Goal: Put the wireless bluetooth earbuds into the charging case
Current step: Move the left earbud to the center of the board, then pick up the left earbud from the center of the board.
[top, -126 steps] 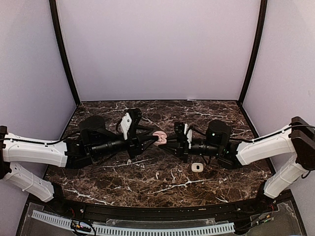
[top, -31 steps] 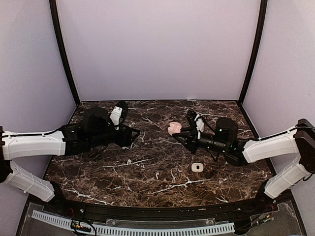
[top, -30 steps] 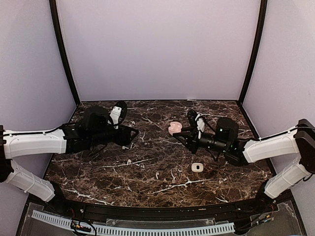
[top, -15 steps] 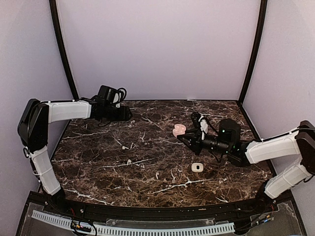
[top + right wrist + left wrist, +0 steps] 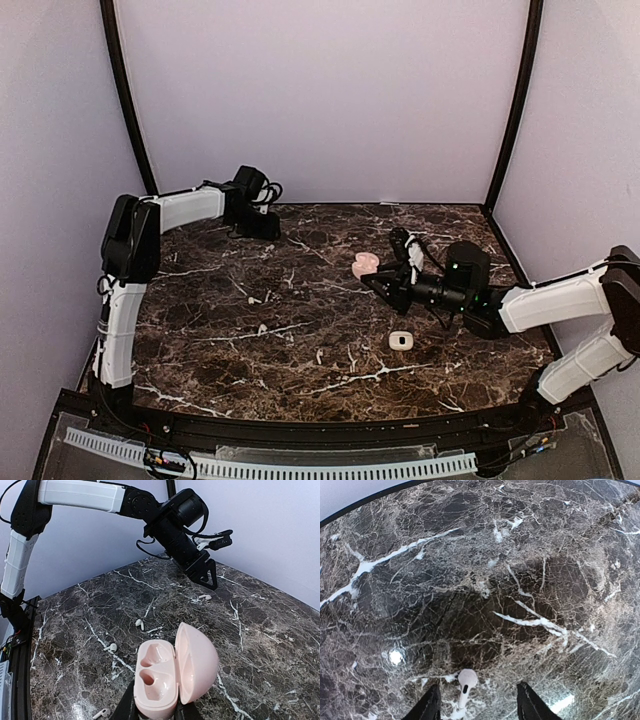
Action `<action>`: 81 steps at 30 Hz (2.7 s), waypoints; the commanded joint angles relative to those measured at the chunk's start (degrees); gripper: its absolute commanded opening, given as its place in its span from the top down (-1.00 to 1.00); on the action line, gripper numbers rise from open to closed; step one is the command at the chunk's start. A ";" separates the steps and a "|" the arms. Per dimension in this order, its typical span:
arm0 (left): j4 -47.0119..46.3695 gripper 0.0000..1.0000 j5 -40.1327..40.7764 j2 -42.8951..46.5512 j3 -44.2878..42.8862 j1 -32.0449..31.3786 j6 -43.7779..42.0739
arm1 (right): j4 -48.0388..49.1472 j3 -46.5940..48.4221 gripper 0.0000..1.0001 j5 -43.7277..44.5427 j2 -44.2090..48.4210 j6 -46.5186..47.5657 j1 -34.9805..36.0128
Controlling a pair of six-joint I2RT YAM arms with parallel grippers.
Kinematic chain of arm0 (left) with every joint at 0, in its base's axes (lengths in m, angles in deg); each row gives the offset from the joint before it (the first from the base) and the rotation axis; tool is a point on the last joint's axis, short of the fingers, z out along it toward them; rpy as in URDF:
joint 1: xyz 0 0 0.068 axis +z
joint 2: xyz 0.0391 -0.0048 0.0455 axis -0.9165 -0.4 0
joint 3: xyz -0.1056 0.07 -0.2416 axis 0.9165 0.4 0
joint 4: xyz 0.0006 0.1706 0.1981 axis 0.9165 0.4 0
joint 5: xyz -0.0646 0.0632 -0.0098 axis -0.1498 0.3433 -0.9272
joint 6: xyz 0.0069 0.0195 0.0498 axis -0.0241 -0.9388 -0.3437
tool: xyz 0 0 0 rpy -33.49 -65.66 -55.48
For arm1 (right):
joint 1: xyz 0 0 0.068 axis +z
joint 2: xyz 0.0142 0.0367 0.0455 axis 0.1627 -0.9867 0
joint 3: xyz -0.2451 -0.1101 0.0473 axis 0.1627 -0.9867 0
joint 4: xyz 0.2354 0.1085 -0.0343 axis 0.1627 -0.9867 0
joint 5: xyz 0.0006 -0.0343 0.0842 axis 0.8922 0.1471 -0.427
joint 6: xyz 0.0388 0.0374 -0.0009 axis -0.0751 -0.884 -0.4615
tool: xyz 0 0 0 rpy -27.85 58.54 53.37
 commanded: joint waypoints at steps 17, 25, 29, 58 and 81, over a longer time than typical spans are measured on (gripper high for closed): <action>19.83 0.27 3.16 -14.85 -22.72 0.52 -8.48 | 1.95 -0.30 1.00 -0.88 0.11 -0.54 -0.48; 22.37 0.64 4.05 -10.48 -16.18 0.52 -7.82 | 2.08 -0.51 1.00 -1.31 0.79 -0.68 -0.48; 21.53 0.75 5.15 -4.46 -6.42 0.41 -5.62 | 2.59 -0.69 1.00 -1.85 1.10 -1.03 -0.48; 13.69 0.34 8.65 16.94 25.93 -2.29 -2.83 | 2.04 -1.10 1.00 -2.07 3.06 -0.96 -0.49; 15.64 0.56 4.72 13.89 24.97 -2.29 -3.14 | 1.78 -1.21 1.00 -1.80 3.56 -0.61 -0.48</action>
